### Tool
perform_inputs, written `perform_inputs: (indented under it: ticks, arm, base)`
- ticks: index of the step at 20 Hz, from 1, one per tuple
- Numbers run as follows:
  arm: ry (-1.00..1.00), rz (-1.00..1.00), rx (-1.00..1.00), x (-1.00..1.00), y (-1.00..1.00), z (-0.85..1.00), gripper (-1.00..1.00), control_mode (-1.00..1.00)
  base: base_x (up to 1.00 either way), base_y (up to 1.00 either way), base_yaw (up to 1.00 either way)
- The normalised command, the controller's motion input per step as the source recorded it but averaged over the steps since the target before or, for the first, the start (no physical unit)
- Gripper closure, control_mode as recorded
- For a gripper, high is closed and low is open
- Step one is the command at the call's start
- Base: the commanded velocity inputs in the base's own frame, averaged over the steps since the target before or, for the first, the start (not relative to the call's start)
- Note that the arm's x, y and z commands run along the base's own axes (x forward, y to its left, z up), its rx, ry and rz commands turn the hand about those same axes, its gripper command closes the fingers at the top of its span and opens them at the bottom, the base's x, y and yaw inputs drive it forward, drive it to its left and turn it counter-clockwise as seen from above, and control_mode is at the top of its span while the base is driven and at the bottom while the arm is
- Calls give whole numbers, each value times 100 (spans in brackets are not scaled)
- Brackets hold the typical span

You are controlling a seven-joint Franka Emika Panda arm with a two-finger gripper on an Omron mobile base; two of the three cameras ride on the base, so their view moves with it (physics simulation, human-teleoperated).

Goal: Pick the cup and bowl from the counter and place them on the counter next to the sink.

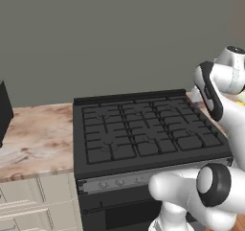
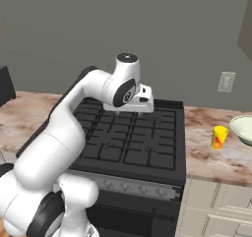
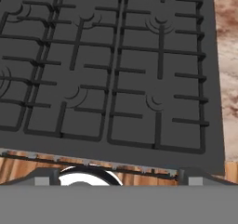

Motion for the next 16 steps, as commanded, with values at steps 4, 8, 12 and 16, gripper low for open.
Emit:
perform_inputs:
  ticks: [4,8,12,16]
  arm:
    - [0,0,0,0,-48,0,-100,-100]
    - [0,0,0,0,-44,0,-100,-100]
    - [0,0,0,0,-35,0,-100,-100]
    - [0,0,-4,0,-24,0,-100,-100]
  base:
    - [0,0,0]
    - [0,0,0]
    - [0,0,0]
    - [0,0,0]
